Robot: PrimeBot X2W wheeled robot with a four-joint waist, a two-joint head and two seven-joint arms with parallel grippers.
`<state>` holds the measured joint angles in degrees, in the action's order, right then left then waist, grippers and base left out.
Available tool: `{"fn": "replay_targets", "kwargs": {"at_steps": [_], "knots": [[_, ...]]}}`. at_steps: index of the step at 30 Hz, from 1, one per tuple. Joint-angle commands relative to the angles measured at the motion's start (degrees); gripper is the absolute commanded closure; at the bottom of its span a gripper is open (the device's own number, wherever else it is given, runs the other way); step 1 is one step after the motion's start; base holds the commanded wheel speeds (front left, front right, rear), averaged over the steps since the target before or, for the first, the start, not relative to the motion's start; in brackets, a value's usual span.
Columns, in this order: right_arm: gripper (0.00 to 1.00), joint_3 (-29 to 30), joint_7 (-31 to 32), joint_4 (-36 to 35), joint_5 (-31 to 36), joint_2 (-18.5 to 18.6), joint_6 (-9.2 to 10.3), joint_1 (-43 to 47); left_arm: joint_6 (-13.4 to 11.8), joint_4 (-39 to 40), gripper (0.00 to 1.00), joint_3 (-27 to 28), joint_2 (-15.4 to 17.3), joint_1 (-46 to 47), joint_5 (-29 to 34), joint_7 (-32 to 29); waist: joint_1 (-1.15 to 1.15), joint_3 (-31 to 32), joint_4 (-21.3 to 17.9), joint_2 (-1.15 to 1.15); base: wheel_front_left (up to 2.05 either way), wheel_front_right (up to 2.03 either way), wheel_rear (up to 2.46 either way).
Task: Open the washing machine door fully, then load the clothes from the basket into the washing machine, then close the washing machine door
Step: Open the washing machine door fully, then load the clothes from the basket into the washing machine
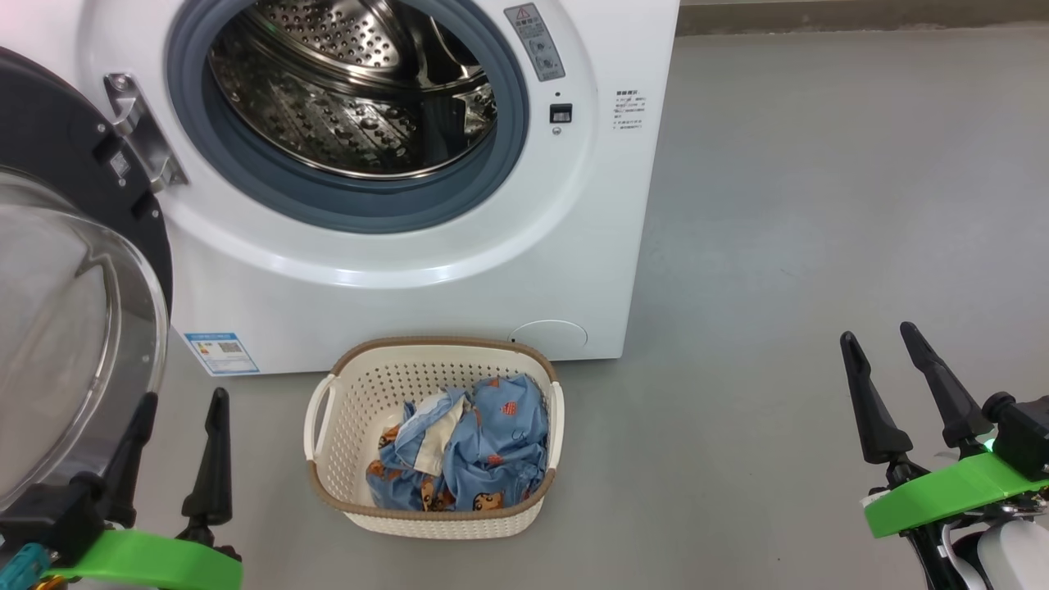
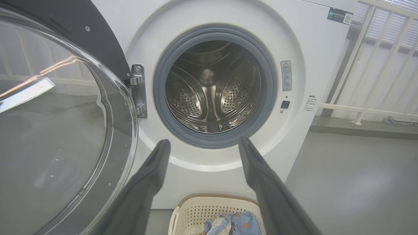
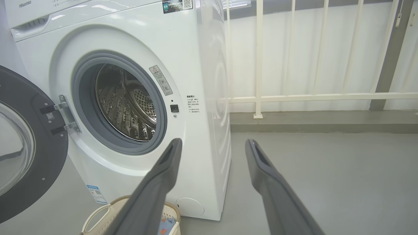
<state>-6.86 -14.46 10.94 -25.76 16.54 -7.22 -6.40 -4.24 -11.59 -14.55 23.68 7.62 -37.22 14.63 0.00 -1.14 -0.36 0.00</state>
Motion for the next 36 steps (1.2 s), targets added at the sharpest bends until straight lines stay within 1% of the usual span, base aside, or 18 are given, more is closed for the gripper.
{"fn": "replay_targets", "kwargs": {"at_steps": [1, 10, 29, 36], "knots": [[0.0, -0.4, -0.5, -1.4, -0.4, 1.0, -0.26, -0.5, 0.1, 0.8, 0.0, 2.6, 1.4, 1.0, 0.3, 0.4, 0.0, 0.0, 0.0, 0.0, 0.0, 0.0, 0.0], [0.0, -0.3, -0.5, -1.5, -0.2, 0.8, -0.26, -0.5, 0.5, 0.8, 0.0, 3.1, 0.7, 1.0, 1.0, 0.4, 0.0, 0.0, 0.3, 0.0, 0.0, 0.0, 0.0], [0.0, -0.3, -0.5, -1.3, -0.3, 0.6, -0.26, -0.8, 1.2, 1.1, 0.0, 3.4, 0.2, 1.2, 1.9, 0.4, 0.0, -0.2, 0.5, 0.0, 0.0, 0.0, 0.0], [0.0, -0.4, -0.5, -1.2, -0.4, 0.7, -0.26, -0.7, 1.5, 1.1, 0.0, 3.3, 0.2, 1.3, 2.0, 0.4, 0.0, -0.1, 0.6, 0.0, 0.6, -0.6, 0.0]]}}
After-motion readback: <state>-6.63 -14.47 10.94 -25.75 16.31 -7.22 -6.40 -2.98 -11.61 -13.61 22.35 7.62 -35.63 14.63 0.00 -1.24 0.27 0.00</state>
